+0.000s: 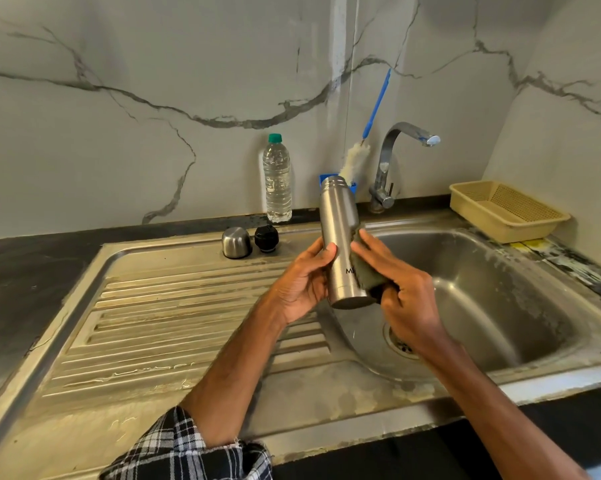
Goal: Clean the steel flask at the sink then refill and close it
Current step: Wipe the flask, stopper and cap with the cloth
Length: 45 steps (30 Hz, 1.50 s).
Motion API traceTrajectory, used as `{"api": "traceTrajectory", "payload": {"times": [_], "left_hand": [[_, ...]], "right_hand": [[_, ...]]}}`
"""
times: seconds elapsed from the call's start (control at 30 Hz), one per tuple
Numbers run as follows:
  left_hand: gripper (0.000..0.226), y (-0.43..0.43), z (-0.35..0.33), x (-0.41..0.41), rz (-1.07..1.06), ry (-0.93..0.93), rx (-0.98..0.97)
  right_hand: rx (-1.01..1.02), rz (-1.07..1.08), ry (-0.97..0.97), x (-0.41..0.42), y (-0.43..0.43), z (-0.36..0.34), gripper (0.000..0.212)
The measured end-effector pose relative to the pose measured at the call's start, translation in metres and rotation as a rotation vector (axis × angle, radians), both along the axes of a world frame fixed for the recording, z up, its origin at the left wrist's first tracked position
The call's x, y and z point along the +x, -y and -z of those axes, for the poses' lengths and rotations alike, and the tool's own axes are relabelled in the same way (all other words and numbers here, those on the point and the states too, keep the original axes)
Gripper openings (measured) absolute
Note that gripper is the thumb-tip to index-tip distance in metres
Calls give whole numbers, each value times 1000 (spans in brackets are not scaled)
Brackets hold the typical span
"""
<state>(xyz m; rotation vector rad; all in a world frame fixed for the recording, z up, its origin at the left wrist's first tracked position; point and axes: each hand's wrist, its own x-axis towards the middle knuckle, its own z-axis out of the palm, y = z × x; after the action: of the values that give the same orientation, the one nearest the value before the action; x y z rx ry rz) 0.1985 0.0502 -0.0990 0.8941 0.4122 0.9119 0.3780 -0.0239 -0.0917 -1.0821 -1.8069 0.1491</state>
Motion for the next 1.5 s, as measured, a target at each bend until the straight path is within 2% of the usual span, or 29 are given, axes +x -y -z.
{"api": "traceTrajectory", "payload": {"times": [0.13, 0.23, 0.3, 0.43, 0.47, 0.6, 0.77, 0.9, 0.97, 1.07, 1.13, 1.23, 1.4, 1.5], "left_hand": [[66, -3, 1, -2, 3, 43, -27], [61, 0, -2, 3, 8, 9, -11], [56, 2, 1, 6, 15, -37, 0], [57, 0, 3, 3, 7, -35, -15], [56, -1, 3, 4, 12, -39, -10], [50, 1, 5, 12, 36, -133, 33], [52, -1, 8, 8, 45, -82, 3], [52, 2, 5, 17, 71, -164, 59], [53, 4, 5, 18, 70, -147, 48], [54, 2, 5, 13, 57, -116, 12], [52, 1, 6, 11, 65, -165, 35], [49, 4, 8, 13, 105, -235, 55], [53, 4, 5, 13, 115, -187, 24], [51, 8, 2, 12, 137, -248, 64]], "right_hand": [[122, -170, 199, -1, 9, 7, 54], [18, -13, 27, 6, -3, 0, 73], [-40, 53, -56, 5, -4, -2, 76], [102, -100, 162, -1, 10, 5, 64], [101, -104, 157, 1, 7, 4, 66], [-41, 48, -77, 8, -7, -2, 80], [28, -67, 88, 2, 1, 2, 71], [-98, 95, -133, 16, -14, -4, 82], [-75, 81, -92, 13, -10, -4, 80], [0, -65, 66, 8, -1, 2, 74], [-36, -58, 30, 13, -8, 1, 76], [-81, 61, -79, 18, -16, -1, 80], [1, -16, 84, 13, -4, 1, 71], [-32, 41, -8, 23, -16, -1, 75]]}}
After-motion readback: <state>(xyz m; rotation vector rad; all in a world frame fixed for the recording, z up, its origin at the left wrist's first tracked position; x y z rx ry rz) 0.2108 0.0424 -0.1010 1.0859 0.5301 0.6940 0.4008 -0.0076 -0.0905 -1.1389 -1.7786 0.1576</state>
